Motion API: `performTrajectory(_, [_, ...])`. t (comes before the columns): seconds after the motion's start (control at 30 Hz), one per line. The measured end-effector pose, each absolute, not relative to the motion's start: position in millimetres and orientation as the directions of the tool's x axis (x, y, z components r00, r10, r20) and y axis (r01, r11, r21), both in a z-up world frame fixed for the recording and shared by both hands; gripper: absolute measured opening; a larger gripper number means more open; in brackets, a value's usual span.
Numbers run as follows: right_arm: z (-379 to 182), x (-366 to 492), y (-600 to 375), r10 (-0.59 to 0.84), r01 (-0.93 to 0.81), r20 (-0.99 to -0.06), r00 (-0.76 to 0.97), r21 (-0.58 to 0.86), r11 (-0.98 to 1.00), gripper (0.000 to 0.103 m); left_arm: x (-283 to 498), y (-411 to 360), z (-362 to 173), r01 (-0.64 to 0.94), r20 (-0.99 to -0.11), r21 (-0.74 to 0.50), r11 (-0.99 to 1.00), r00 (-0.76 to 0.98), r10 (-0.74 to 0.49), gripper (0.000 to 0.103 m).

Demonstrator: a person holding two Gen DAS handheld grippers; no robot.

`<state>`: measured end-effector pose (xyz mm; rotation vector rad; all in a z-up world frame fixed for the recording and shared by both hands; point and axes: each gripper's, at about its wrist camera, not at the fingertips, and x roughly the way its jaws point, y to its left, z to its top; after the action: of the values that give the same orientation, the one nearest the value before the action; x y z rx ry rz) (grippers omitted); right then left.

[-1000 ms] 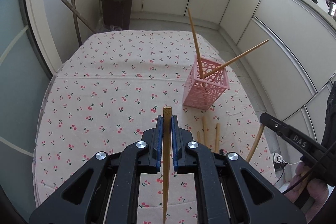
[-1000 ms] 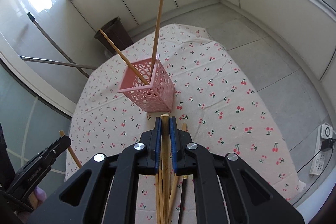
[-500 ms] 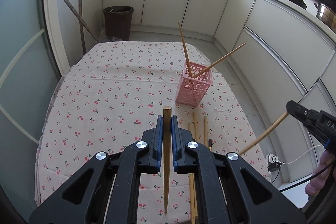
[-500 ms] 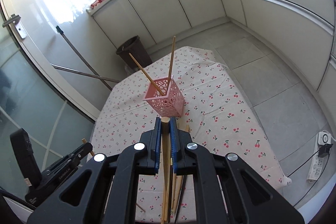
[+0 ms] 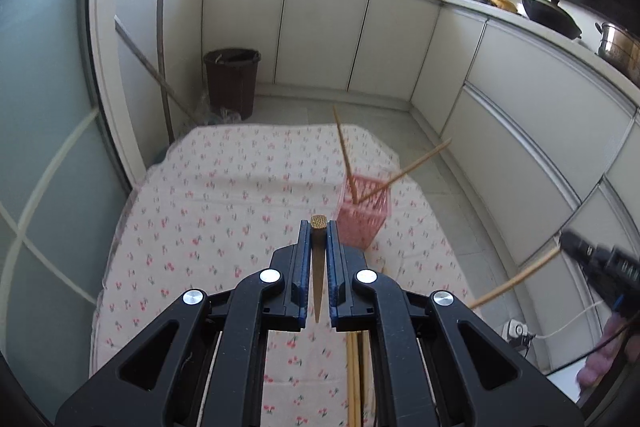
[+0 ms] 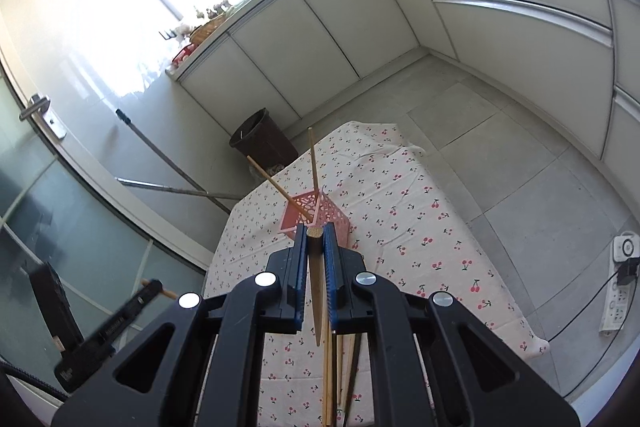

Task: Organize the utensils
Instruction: 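Carry the stick in the left gripper into the pink holder and release while the right gripper carries its stick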

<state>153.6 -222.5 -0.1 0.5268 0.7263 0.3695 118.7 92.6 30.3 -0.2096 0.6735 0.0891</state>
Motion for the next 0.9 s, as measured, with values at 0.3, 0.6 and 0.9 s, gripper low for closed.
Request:
performTrajectory(0.3, [-4,161,-243,0.480,-0.082,-0.527,0.701,0.609,0.789,0.008,186,75,99,-0.163,-0.555,-0.139,0.977,0.830,0.059,0.007])
performTrajectory(0.6, [-9,166,-249,0.478,-0.066,-0.534,0.697,0.616,0.785,0.008,246,56,113,-0.194,-0.552,-0.121,0.974,0.828,0.096,0.007])
performTrajectory(0.9, [-9,169,-252,0.468,-0.057,-0.538,0.701,0.613,0.788,0.008,267,55,85,-0.176,-0.601,-0.151,0.973,0.798,0.051,0.015])
